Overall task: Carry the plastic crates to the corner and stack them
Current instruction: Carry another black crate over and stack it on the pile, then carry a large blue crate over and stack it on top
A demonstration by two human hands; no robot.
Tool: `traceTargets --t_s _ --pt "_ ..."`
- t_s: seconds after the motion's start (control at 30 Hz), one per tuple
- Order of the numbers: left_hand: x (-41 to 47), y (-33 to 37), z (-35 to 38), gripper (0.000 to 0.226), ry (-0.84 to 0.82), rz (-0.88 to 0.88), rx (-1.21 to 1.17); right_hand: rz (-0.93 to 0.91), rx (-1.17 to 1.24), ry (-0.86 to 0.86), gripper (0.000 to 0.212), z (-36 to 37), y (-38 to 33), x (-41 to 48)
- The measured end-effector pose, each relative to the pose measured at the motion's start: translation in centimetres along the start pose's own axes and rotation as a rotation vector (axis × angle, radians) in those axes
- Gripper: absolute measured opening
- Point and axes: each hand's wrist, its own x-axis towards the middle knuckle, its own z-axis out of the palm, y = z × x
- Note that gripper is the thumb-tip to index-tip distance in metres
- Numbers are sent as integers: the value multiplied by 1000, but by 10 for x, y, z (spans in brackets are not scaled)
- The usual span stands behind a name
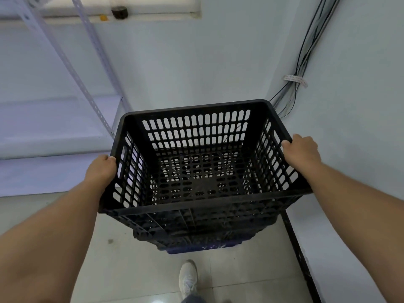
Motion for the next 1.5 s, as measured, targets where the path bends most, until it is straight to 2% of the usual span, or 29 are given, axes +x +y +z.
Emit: traceTargets --t_s 0.1,0.17,0.3,0.53,0.7,1.03,1.2,1.5 --pt "-18 19 -7 54 91 116 29 -112 -57 147 44 -14 -11 -13" --pt "-35 34 -7 54 108 230 -45 -166 -23 169 46 -24 -17 -21" --pt "-70 57 -2 53 16 362 -200 -195 170 148 43 -43 -26 -40" --pt "-116 63 9 67 -161 401 -291 -202 325 189 27 -70 -17 -97" --pt "-144 66 22 56 -286 491 -289 -86 349 203 20 -72 7 -159" --pt "-218 22 30 38 -651 675 -245 220 380 353 33 -70 44 -312" --pt "-272 -3 35 20 -822 755 -201 406 443 418 37 -71 68 -397" --pt "-394 -51 57 25 -1129 879 -163 664 413 593 30 -87 145 -545"
